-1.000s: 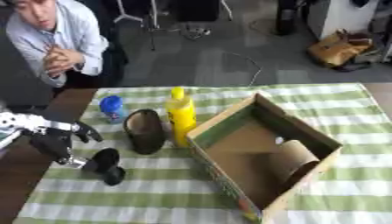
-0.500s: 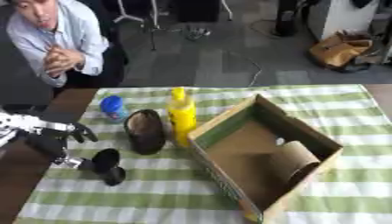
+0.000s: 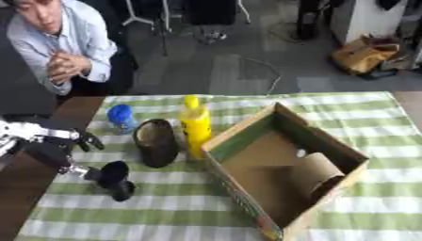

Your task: Pick up objects on the table and place them in the box.

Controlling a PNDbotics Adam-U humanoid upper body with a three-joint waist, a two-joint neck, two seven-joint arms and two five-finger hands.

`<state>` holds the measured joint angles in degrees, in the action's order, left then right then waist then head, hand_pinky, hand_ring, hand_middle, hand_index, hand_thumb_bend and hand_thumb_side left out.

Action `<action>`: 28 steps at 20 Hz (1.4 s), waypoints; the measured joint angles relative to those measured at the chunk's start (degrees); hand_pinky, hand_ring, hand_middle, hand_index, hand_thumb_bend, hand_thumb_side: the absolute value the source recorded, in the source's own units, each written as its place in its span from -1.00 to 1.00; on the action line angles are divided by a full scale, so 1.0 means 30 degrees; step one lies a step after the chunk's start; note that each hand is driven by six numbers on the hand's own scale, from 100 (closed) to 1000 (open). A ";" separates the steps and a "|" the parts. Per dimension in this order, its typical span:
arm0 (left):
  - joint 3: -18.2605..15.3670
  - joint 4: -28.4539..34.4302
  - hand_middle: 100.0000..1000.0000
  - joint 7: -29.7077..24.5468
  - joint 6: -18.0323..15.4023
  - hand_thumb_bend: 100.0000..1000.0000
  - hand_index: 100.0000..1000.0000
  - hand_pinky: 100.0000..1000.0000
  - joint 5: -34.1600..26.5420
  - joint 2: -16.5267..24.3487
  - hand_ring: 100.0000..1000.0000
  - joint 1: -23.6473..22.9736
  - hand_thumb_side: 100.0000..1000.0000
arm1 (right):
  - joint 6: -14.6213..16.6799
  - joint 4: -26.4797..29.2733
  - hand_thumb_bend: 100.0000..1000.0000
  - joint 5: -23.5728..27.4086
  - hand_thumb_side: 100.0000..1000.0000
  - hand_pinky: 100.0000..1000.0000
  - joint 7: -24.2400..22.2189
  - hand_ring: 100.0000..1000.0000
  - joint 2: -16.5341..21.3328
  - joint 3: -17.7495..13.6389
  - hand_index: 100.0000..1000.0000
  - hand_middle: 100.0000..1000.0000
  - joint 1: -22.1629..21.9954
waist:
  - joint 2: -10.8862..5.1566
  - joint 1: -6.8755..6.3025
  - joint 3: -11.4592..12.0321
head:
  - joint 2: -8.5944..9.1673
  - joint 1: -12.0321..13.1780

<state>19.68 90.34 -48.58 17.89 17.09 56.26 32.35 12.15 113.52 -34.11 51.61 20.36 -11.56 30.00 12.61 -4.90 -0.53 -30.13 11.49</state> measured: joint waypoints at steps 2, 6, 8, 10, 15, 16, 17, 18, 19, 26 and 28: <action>-0.0065 -0.0320 1.00 -0.0058 -0.0070 0.09 1.00 0.54 0.0002 -0.0019 0.88 0.0193 0.22 | 0.0000 0.0000 -1.00 0.0000 1.00 0.62 0.0000 0.56 -0.0001 0.0001 0.11 0.23 0.0004 | 0.0000 -0.0009 -0.0031 | 0.0000 0.0004; -0.0119 -0.1334 1.00 -0.0411 -0.0440 0.09 1.00 0.54 0.0049 -0.0179 0.88 0.0631 0.22 | 0.0000 0.0000 -1.00 0.0001 1.00 0.62 0.0000 0.56 -0.0002 0.0001 0.11 0.23 0.0005 | 0.0000 -0.0041 -0.0064 | 0.0000 0.0005; -0.0171 -0.1762 1.00 -0.0536 -0.0695 0.07 1.00 0.54 0.0054 -0.0366 0.88 0.0821 0.22 | 0.0000 0.0000 -1.00 0.0002 1.00 0.62 0.0000 0.56 -0.0002 0.0001 0.11 0.23 0.0005 | 0.0000 -0.0040 -0.0076 | 0.0000 0.0005; -0.0178 -0.2104 1.00 -0.0620 -0.0905 0.06 1.00 0.53 0.0054 -0.0516 0.88 0.1014 0.22 | -0.0003 0.0000 -1.00 0.0016 1.00 0.62 -0.0003 0.56 -0.0002 0.0001 0.11 0.23 0.0005 | 0.0000 -0.0044 -0.0080 | -0.0001 0.0008; -0.0179 -0.2770 1.00 -0.0729 -0.1282 0.05 1.00 0.52 0.0050 -0.0822 0.88 0.1329 0.22 | -0.0007 0.0000 -1.00 0.0087 1.00 0.62 -0.0005 0.56 -0.0006 -0.0001 0.10 0.23 0.0003 | 0.0000 -0.0057 -0.0091 | -0.0001 0.0009; -0.0179 -0.2864 1.00 -0.0757 -0.1349 0.04 1.00 0.52 0.0042 -0.0888 0.87 0.1361 0.22 | -0.0009 0.0000 -1.00 0.0097 1.00 0.62 -0.0007 0.56 -0.0007 -0.0001 0.10 0.23 0.0001 | 0.0000 -0.0063 -0.0094 | -0.0001 0.0009; -0.0178 -0.2934 1.00 -0.0799 -0.1420 0.04 1.00 0.52 0.0032 -0.0899 0.87 0.1409 0.22 | -0.0012 0.0000 -1.00 0.0119 1.00 0.62 -0.0010 0.56 -0.0007 -0.0001 0.10 0.23 -0.0002 | 0.0001 -0.0070 -0.0104 | -0.0001 0.0009; -0.0178 -0.3002 1.00 -0.0842 -0.1484 0.03 1.00 0.52 0.0028 -0.0911 0.87 0.1465 0.22 | -0.0015 0.0000 -1.00 0.0129 1.00 0.62 -0.0012 0.56 -0.0007 -0.0001 0.10 0.23 -0.0003 | 0.0001 -0.0084 -0.0105 | -0.0001 0.0009; -0.0178 -0.3029 1.00 -0.0884 -0.1536 0.03 1.00 0.52 0.0025 -0.0956 0.87 0.1478 0.22 | -0.0019 0.0000 -1.00 0.0135 1.00 0.62 -0.0014 0.56 -0.0007 -0.0001 0.10 0.23 -0.0007 | 0.0001 -0.0097 -0.0106 | -0.0001 0.0009; -0.0172 -0.3147 1.00 -0.1025 -0.1747 0.04 1.00 0.52 -0.0098 -0.1054 0.87 0.1642 0.22 | -0.0056 0.0000 -1.00 0.0142 1.00 0.62 0.0010 0.56 -0.0008 -0.0001 0.10 0.23 -0.0011 | 0.0001 -0.0121 -0.0122 | -0.0001 0.0009; -0.0165 -0.3242 1.00 -0.1029 -0.1789 0.10 1.00 0.54 -0.0144 -0.1064 0.89 0.1645 0.22 | -0.0057 0.0000 -1.00 0.0142 1.00 0.62 0.0010 0.56 -0.0008 -0.0002 0.10 0.23 -0.0011 | 0.0001 -0.0131 -0.0128 | -0.0001 0.0009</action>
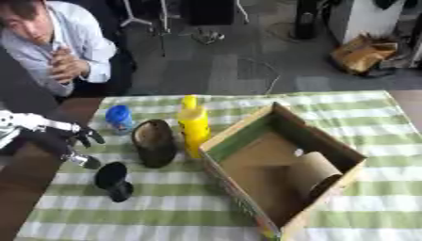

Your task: Pick up objects on the table and place them in the box.

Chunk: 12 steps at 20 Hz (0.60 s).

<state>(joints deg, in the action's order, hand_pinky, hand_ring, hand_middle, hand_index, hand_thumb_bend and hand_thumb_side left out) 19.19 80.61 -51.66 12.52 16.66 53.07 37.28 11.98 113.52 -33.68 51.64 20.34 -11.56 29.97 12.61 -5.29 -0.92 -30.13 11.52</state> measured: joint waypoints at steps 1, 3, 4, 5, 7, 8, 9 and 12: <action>0.0008 -0.0025 1.00 0.0001 -0.0045 0.12 1.00 0.54 -0.0012 -0.0012 0.89 0.0000 0.20 | 0.0000 0.0000 -1.00 0.0001 1.00 0.62 0.0000 0.56 0.0000 0.0000 0.10 0.23 0.0000 | 0.0000 -0.0005 -0.0016 | 0.0000 0.0000; 0.0104 -0.0135 1.00 -0.0008 -0.0125 0.14 1.00 0.53 -0.0014 -0.0099 0.88 0.0006 0.18 | 0.0000 0.0000 -1.00 0.0002 1.00 0.62 0.0000 0.56 0.0000 -0.0001 0.10 0.23 0.0000 | 0.0000 -0.0027 -0.0047 | 0.0000 0.0000; 0.0124 -0.0223 1.00 -0.0013 -0.0169 0.13 1.00 0.52 -0.0005 -0.0149 0.88 0.0015 0.19 | 0.0000 0.0000 -1.00 0.0003 1.00 0.62 0.0000 0.56 0.0000 -0.0002 0.10 0.23 0.0000 | 0.0000 -0.0037 -0.0053 | 0.0000 0.0000; 0.0127 -0.0302 1.00 -0.0019 -0.0195 0.13 1.00 0.52 0.0015 -0.0152 0.88 0.0045 0.19 | 0.0000 0.0000 -1.00 0.0004 1.00 0.62 0.0000 0.56 0.0000 -0.0003 0.09 0.23 0.0000 | 0.0000 -0.0041 -0.0059 | 0.0000 0.0000; 0.0128 -0.0471 1.00 -0.0012 -0.0241 0.12 1.00 0.52 0.0072 -0.0154 0.88 0.0185 0.20 | 0.0000 0.0000 -1.00 0.0005 1.00 0.62 0.0000 0.56 0.0000 -0.0007 0.09 0.23 0.0000 | 0.0000 -0.0042 -0.0065 | 0.0000 0.0000; 0.0128 -0.0536 1.00 -0.0023 -0.0267 0.12 1.00 0.53 0.0093 -0.0160 0.88 0.0215 0.20 | 0.0000 0.0000 -1.00 0.0007 1.00 0.62 0.0000 0.56 0.0000 -0.0009 0.09 0.23 0.0000 | 0.0000 -0.0050 -0.0067 | 0.0000 0.0000; 0.0130 -0.0591 1.00 -0.0035 -0.0296 0.12 1.00 0.53 0.0102 -0.0161 0.88 0.0240 0.20 | 0.0000 0.0000 -1.00 0.0008 1.00 0.62 0.0000 0.56 0.0000 -0.0010 0.09 0.23 0.0000 | 0.0000 -0.0058 -0.0067 | 0.0000 0.0001; 0.0238 -0.0700 1.00 -0.0021 -0.0400 0.18 1.00 0.55 0.0099 -0.0201 0.89 0.0287 0.21 | 0.0000 0.0000 -1.00 0.0016 1.00 0.62 0.0000 0.56 0.0000 -0.0011 0.09 0.23 0.0000 | 0.0000 -0.0081 -0.0068 | 0.0000 0.0001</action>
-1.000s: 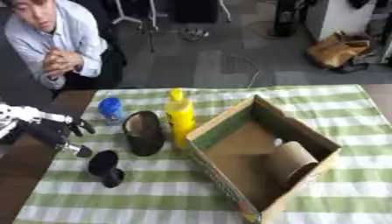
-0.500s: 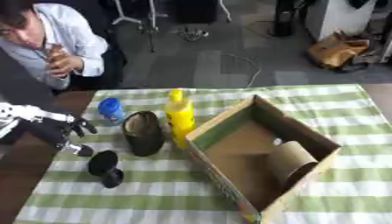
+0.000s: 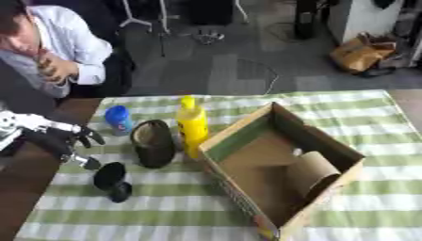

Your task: Pick up objects on the table and place them in the box.

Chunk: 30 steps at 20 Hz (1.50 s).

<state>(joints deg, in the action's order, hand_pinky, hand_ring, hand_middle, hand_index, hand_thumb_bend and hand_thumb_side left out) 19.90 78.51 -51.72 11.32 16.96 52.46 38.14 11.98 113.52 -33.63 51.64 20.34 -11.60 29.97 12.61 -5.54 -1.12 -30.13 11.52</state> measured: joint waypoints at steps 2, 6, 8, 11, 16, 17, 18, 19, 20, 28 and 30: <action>0.0094 -0.0022 1.00 -0.0032 -0.0074 0.27 1.00 0.59 -0.0032 -0.0112 0.93 0.0001 0.22 | 0.0000 0.0000 -1.00 0.0004 1.00 0.62 0.0000 0.56 0.0000 0.0000 0.08 0.22 0.0000 | 0.0000 -0.0004 -0.0005 | 0.0000 0.0000; 0.0367 -0.0135 1.00 -0.0038 -0.0332 0.34 1.00 0.66 -0.0105 -0.0148 0.95 0.0003 0.21 | 0.0000 0.0000 -1.00 0.0007 1.00 0.62 0.0000 0.56 0.0000 -0.0002 0.07 0.21 0.0000 | 0.0001 -0.0003 -0.0036 | 0.0000 0.0012; 0.0513 -0.0294 1.00 -0.0049 -0.0436 0.35 1.00 0.66 -0.0096 -0.0275 0.95 0.0015 0.22 | 0.0000 0.0000 -1.00 0.0014 1.00 0.62 0.0000 0.56 0.0000 -0.0004 0.07 0.21 0.0000 | 0.0001 -0.0001 -0.0047 | 0.0000 0.0033; 0.0720 -0.0572 1.00 -0.0057 -0.0579 0.35 1.00 0.66 -0.0019 -0.0463 0.95 0.0065 0.22 | 0.0000 0.0000 -1.00 0.0066 1.00 0.62 0.0000 0.55 -0.0001 -0.0011 0.07 0.21 0.0000 | 0.0001 0.0012 -0.0059 | 0.0000 0.0065; 0.0950 -0.1022 1.00 -0.0070 -0.0673 0.33 1.00 0.66 0.0083 -0.0783 0.95 0.0314 0.24 | 0.0001 0.0000 -1.00 0.0154 1.00 0.62 0.0000 0.55 -0.0005 -0.0012 0.06 0.21 -0.0002 | 0.0001 0.0050 -0.0051 | 0.0000 0.0096; 0.0982 -0.1105 1.00 -0.0072 -0.0678 0.33 1.00 0.66 0.0113 -0.0843 0.95 0.0359 0.24 | 0.0001 0.0000 -1.00 0.0158 1.00 0.62 0.0000 0.55 -0.0006 -0.0013 0.06 0.21 -0.0002 | 0.0007 0.0059 -0.0051 | 0.0000 0.0099; 0.1019 -0.1195 1.00 -0.0072 -0.0680 0.32 1.00 0.66 0.0163 -0.0921 0.94 0.0385 0.25 | 0.0001 0.0000 -1.00 0.0162 1.00 0.62 0.0000 0.55 -0.0007 -0.0013 0.05 0.20 -0.0002 | 0.0009 0.0064 -0.0051 | 0.0000 0.0103; 0.1052 -0.1274 1.00 -0.0073 -0.0681 0.32 1.00 0.66 0.0204 -0.0991 0.94 0.0391 0.25 | 0.0001 0.0000 -1.00 0.0167 1.00 0.62 0.0000 0.55 -0.0008 -0.0014 0.05 0.20 -0.0004 | 0.0015 0.0069 -0.0051 | 0.0000 0.0110; 0.1055 -0.1349 1.00 -0.0073 -0.0681 0.32 1.00 0.66 0.0235 -0.1059 0.94 0.0404 0.26 | 0.0001 0.0000 -1.00 0.0171 1.00 0.62 0.0000 0.55 -0.0009 -0.0014 0.05 0.20 -0.0010 | 0.0027 0.0072 -0.0052 | 0.0000 0.0122; 0.1290 -0.2092 1.00 -0.0080 -0.0710 0.32 1.00 0.69 0.0747 -0.1576 0.96 0.0596 0.27 | 0.0001 0.0000 -1.00 0.0256 1.00 0.62 0.0000 0.55 -0.0041 -0.0017 0.05 0.20 -0.0078 | 0.0036 0.0095 -0.0078 | 0.0000 0.0164; 0.1302 -0.2307 1.00 -0.0068 -0.0732 0.31 1.00 0.69 0.0984 -0.1676 0.95 0.0638 0.27 | 0.0001 0.0000 -1.00 0.0264 1.00 0.62 0.0000 0.55 -0.0044 -0.0018 0.05 0.20 -0.0079 | 0.0038 0.0096 -0.0081 | 0.0000 0.0166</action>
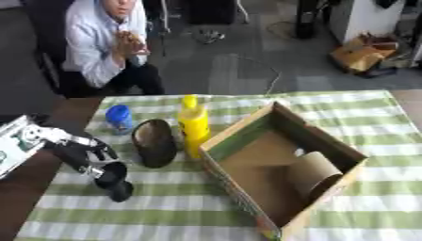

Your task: Pick up objects on the table and place them in the box.

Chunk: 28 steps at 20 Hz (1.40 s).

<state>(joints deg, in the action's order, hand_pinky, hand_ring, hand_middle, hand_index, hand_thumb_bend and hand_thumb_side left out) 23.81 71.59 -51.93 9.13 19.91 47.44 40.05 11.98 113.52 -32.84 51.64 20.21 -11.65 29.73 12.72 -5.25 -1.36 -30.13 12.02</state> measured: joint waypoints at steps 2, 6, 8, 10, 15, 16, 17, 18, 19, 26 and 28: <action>0.0003 -0.0225 1.00 0.0004 -0.0029 0.29 1.00 0.69 0.0237 -0.0095 0.95 0.0031 0.27 | 0.0000 0.0000 -1.00 0.0005 1.00 0.62 0.0000 0.55 -0.0014 0.0000 0.04 0.20 -0.0001 | 0.0000 0.0002 0.0000 | 0.0000 0.0001; 0.0009 -0.0555 1.00 -0.0005 -0.0171 0.29 1.00 0.69 0.0567 -0.0180 0.95 0.0048 0.28 | 0.0000 0.0000 -1.00 0.0042 1.00 0.62 0.0000 0.55 -0.0092 0.0000 0.04 0.20 -0.0002 | 0.0002 0.0014 -0.0001 | 0.0000 0.0006; 0.0019 -0.0677 1.00 -0.0002 -0.0213 0.27 1.00 0.70 0.0650 -0.0293 0.95 0.0049 0.28 | 0.0000 0.0000 -1.00 0.0046 1.00 0.62 0.0000 0.55 -0.0098 0.0000 0.04 0.20 -0.0002 | 0.0005 0.0022 -0.0011 | 0.0000 0.0013; 0.0045 -0.0808 1.00 -0.0014 -0.0266 0.26 1.00 0.70 0.0765 -0.0303 0.95 0.0056 0.28 | 0.0000 0.0000 -1.00 0.0046 1.00 0.62 0.0000 0.55 -0.0098 0.0000 0.04 0.20 -0.0002 | 0.0012 0.0025 -0.0026 | 0.0000 0.0028; 0.0063 -0.1111 1.00 0.0000 -0.0372 0.23 1.00 0.69 0.0953 -0.0473 0.94 0.0075 0.29 | 0.0000 0.0000 -1.00 0.0048 1.00 0.62 0.0000 0.55 -0.0099 0.0000 0.04 0.20 -0.0002 | 0.0016 0.0043 -0.0053 | 0.0000 0.0087; 0.0082 -0.1152 1.00 -0.0011 -0.0396 0.23 1.00 0.69 0.0971 -0.0483 0.94 0.0078 0.29 | 0.0000 0.0000 -1.00 0.0048 1.00 0.62 0.0000 0.55 -0.0099 0.0000 0.04 0.20 -0.0002 | 0.0021 0.0058 -0.0061 | 0.0000 0.0088; 0.0098 -0.1222 1.00 -0.0019 -0.0420 0.22 1.00 0.69 0.0997 -0.0526 0.95 0.0079 0.29 | 0.0000 0.0000 -1.00 0.0048 1.00 0.62 0.0000 0.55 -0.0100 0.0000 0.04 0.20 -0.0002 | 0.0022 0.0071 -0.0064 | 0.0000 0.0089; 0.0102 -0.1261 1.00 -0.0020 -0.0456 0.22 1.00 0.69 0.1017 -0.0591 0.95 0.0081 0.29 | 0.0000 0.0000 -1.00 0.0048 1.00 0.62 0.0000 0.55 -0.0100 0.0000 0.04 0.20 -0.0001 | 0.0022 0.0080 -0.0066 | 0.0000 0.0091; 0.0106 -0.1322 1.00 -0.0020 -0.0480 0.22 1.00 0.69 0.1032 -0.0640 0.94 0.0085 0.30 | 0.0000 0.0000 -1.00 0.0048 1.00 0.62 0.0000 0.55 -0.0101 0.0000 0.04 0.20 -0.0001 | 0.0023 0.0081 -0.0076 | 0.0000 0.0093; 0.0106 -0.1598 1.00 -0.0004 -0.0512 0.19 1.00 0.69 0.1110 -0.0977 0.94 0.0254 0.31 | 0.0000 0.0000 -1.00 0.0048 1.00 0.62 0.0000 0.55 -0.0103 0.0000 0.03 0.20 -0.0001 | 0.0024 0.0076 -0.0109 | 0.0000 0.0095; 0.0106 -0.1708 1.00 -0.0004 -0.0512 0.18 1.00 0.68 0.1117 -0.1045 0.94 0.0261 0.31 | 0.0000 0.0000 -1.00 0.0049 1.00 0.62 0.0000 0.55 -0.0103 0.0000 0.03 0.20 -0.0002 | 0.0024 0.0076 -0.0113 | 0.0000 0.0096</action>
<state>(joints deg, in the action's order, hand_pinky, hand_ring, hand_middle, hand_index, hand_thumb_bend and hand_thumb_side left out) 24.12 66.47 -51.94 7.59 23.26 44.30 40.84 11.98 113.52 -32.70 51.64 19.90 -11.65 29.72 12.79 -5.02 -1.70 -30.13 12.30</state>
